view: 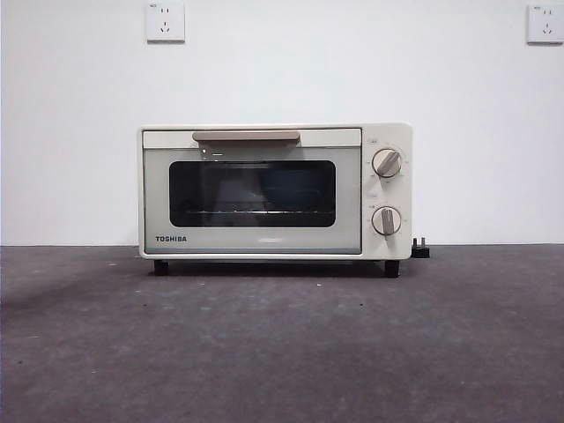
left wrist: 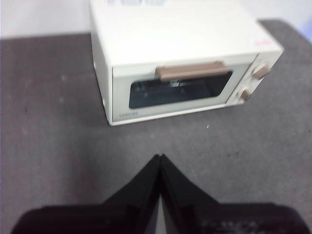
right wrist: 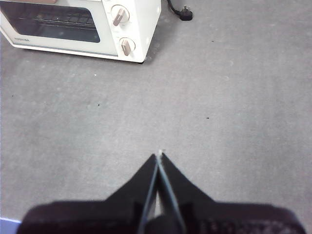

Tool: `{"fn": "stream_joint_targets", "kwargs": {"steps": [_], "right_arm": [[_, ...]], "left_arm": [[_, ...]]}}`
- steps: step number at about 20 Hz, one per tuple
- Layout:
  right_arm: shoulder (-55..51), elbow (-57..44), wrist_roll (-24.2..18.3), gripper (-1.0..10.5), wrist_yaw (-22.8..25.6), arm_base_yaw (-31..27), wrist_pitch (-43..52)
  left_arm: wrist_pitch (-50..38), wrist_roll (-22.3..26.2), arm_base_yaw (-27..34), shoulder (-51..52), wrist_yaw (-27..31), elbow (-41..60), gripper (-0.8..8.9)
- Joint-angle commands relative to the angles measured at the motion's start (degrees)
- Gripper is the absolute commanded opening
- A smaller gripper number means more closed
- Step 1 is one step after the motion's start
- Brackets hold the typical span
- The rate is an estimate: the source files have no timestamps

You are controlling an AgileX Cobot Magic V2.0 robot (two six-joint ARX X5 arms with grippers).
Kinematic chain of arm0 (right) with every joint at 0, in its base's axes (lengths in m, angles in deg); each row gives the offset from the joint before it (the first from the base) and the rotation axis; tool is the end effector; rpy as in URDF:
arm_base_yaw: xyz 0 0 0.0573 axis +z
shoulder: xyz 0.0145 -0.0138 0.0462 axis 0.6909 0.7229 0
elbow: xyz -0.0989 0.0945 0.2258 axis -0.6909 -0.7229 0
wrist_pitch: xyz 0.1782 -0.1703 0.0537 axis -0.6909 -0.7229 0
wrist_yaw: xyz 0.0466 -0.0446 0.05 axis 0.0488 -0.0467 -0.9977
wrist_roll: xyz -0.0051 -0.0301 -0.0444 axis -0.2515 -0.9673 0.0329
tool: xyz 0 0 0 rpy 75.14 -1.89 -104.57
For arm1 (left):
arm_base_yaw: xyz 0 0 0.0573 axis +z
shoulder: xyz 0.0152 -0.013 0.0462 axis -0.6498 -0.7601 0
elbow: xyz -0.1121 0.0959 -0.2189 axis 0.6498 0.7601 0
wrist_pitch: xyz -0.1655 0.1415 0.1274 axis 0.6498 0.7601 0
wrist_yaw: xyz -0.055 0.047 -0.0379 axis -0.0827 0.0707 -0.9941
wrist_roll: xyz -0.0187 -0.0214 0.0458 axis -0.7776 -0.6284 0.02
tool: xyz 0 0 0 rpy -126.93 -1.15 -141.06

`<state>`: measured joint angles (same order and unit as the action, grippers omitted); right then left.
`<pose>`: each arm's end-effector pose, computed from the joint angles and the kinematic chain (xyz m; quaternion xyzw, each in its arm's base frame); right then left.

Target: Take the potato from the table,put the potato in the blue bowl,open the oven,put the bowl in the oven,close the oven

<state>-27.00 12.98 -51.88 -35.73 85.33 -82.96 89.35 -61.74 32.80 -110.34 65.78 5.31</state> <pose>0.0253 0.0060 0.3829 -0.0203 0.2988 0.0853 0.9503 0.1548 -0.0279 0.4094 -0.0347 0.2729 -0.1725 0.9458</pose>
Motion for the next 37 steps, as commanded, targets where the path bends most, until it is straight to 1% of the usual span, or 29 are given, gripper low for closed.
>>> {"fn": "stream_joint_targets", "kwargs": {"steps": [1, 2, 3, 4, 5, 8, 10, 13, 15, 17, 23, 25, 28, 30, 37], "right_arm": [[-0.1, -0.4, -0.4, -0.1, 0.0, 0.0, -1.2], [-0.1, -0.4, -0.4, -0.1, 0.1, 0.0, -1.2], [-0.1, -0.4, -0.4, -0.1, 0.1, 0.0, -1.2], [-0.1, -0.4, -0.4, -0.1, 0.0, 0.0, -1.2], [-0.1, -0.4, -0.4, -0.1, 0.0, 0.0, -1.2], [-0.1, -0.4, -0.4, -0.1, 0.0, 0.0, -1.2], [-0.1, -0.4, -0.4, -0.1, 0.0, 0.0, -1.2], [-0.1, -0.4, -0.4, -0.1, 0.0, 0.0, -1.2], [-0.1, -0.4, -0.4, -0.1, 0.0, 0.0, -1.2], [-0.1, -0.4, -0.4, -0.1, 0.1, 0.0, -1.2], [-0.1, -0.4, -0.4, -0.1, 0.0, 0.0, -1.2], [-0.1, -0.4, -0.4, -0.1, 0.0, 0.0, -1.2], [-0.1, -0.4, -0.4, -0.1, 0.0, 0.0, -1.2], [-0.1, -0.4, -0.4, -0.1, 0.1, 0.0, -1.2], [-0.1, -0.4, -0.4, -0.1, 0.1, 0.0, -1.2]], "left_arm": [[-0.3, 2.2, 0.0, -0.5, 0.3, 0.2, -0.04], [-2.1, 5.5, 0.0, -0.2, 1.8, 0.5, -0.04], [-5.0, 6.0, 0.4, 0.7, 3.4, 1.8, -0.04], [-9.6, 6.0, 0.9, 2.1, 5.0, 4.2, -0.04], [-14.8, 6.0, 1.5, 3.9, 5.2, 7.7, -0.04], [-28.2, 6.0, 2.9, 12.7, 5.1, 22.2, -0.04], [-34.2, 6.0, 4.3, 19.6, 5.2, 32.7, -0.04], [-41.8, 6.0, 5.9, 29.9, 8.4, 48.5, -0.04], [-42.8, 5.9, 5.9, 36.0, 9.2, 56.5, -0.04], [-43.6, 6.0, 5.9, 40.8, 9.2, 62.2, -0.04], [-44.1, 5.7, 5.9, 48.2, 9.2, 71.4, -0.04], [-43.0, 4.7, 5.9, 50.7, 9.2, 74.1, -0.04], [-41.6, 4.7, 6.0, 52.1, 12.0, 74.1, -0.04], [-41.4, 5.2, 6.0, 53.9, 12.8, 74.1, -0.04], [-41.6, 4.1, 6.0, 54.1, 17.0, 74.1, -0.04]]}}
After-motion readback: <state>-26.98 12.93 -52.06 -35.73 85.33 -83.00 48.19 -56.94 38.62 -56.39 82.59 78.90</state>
